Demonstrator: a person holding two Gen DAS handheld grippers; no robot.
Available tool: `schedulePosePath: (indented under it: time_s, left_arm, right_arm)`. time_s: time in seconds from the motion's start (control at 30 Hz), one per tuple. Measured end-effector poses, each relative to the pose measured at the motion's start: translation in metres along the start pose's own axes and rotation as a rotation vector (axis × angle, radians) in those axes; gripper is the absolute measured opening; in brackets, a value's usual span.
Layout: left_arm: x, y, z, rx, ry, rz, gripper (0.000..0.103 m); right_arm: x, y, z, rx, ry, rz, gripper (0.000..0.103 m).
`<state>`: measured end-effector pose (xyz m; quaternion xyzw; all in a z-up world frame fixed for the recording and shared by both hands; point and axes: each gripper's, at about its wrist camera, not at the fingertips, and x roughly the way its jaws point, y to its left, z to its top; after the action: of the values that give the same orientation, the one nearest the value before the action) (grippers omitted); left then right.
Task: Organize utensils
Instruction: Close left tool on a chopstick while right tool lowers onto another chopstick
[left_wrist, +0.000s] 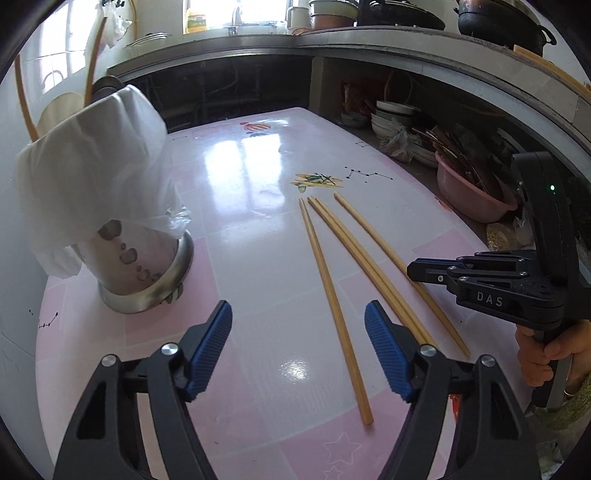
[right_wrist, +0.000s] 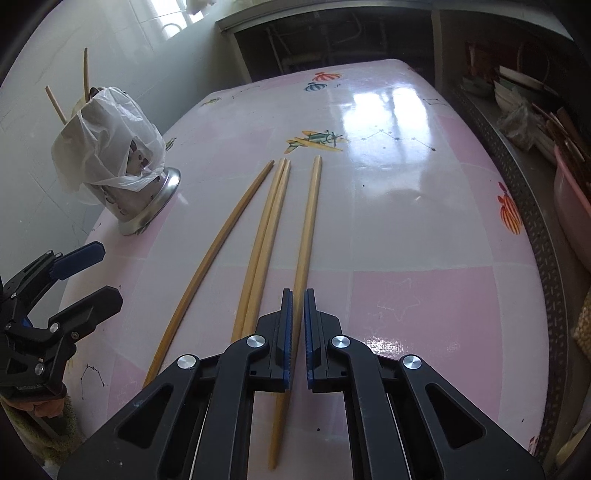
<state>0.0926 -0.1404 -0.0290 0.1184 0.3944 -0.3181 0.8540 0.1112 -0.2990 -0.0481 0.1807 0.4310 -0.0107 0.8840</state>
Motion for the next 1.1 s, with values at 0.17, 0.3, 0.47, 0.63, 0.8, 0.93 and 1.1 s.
schedulePosePath:
  time_s: [0.17,0.3,0.47,0.63,0.8,0.93,1.1]
  left_arm:
    - [0.026,-0.009,0.004,0.005,0.076,-0.001,0.043]
    - [0.042,-0.014,0.003,0.024,0.125,0.029,0.025]
    - [0.047,-0.011,0.002,0.013,0.141,0.064,0.010]
    - [0.047,-0.006,0.002,-0.016,0.145,0.085,0.000]
    - [0.042,0.001,-0.001,-0.062,0.157,0.058,0.000]
    - [0.036,0.004,0.000,-0.100,0.149,0.008,0.000]
    - [0.037,-0.009,0.004,-0.065,0.153,0.000,0.014]
  right_arm:
    - [-0.003,-0.007,-0.003,0.030,-0.006,0.018,0.004]
    - [-0.002,-0.009,-0.004,0.044,0.004,0.036,0.004]
    - [-0.001,-0.011,-0.005,0.052,-0.001,0.047,0.004]
    - [-0.001,-0.012,-0.005,0.064,0.003,0.058,0.004]
    - [-0.003,-0.015,-0.007,0.081,0.013,0.076,0.004]
    - [-0.006,-0.014,-0.011,0.084,0.019,0.070,0.004]
    - [-0.009,-0.015,-0.016,0.088,0.025,0.064,0.004]
